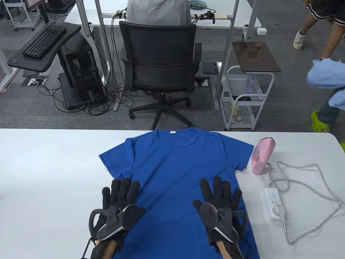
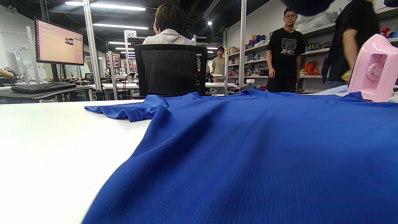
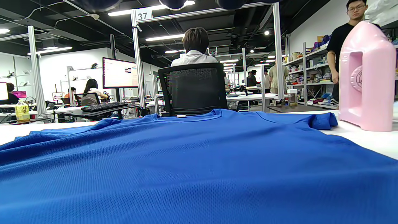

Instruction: Iron t-shirt with electric iron on table

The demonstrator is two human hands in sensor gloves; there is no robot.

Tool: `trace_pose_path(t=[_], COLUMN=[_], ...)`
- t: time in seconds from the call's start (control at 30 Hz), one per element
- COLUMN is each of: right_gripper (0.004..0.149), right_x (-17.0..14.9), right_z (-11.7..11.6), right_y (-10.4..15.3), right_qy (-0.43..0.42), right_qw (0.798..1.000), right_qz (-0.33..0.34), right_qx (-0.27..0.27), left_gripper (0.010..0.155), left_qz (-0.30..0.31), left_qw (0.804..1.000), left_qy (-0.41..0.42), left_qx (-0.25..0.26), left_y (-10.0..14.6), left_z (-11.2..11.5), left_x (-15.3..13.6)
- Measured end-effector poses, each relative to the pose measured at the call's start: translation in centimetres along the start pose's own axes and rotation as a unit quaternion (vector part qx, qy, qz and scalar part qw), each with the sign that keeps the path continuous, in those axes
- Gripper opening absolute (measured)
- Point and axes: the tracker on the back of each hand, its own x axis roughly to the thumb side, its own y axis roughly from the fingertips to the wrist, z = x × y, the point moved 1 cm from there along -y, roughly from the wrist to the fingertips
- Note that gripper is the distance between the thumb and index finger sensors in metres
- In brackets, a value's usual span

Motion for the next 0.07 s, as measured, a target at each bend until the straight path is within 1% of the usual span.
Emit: trace_pose_path(t=[0.07], right_gripper=[0.073], right_x=[-0.15], right_z=[-0.10], right_y=[-0.07], right_qy=[0.000], right_qw=[1.000], right_qz=[-0.004], right_qx=[0.001], left_gripper=[0.091], left_qz=[0.000], left_qw=[1.000], left_qy=[-0.004], left_qx=[-0.003], left_y=[-0.05], left_z=[0.17], left_x=[-0.04])
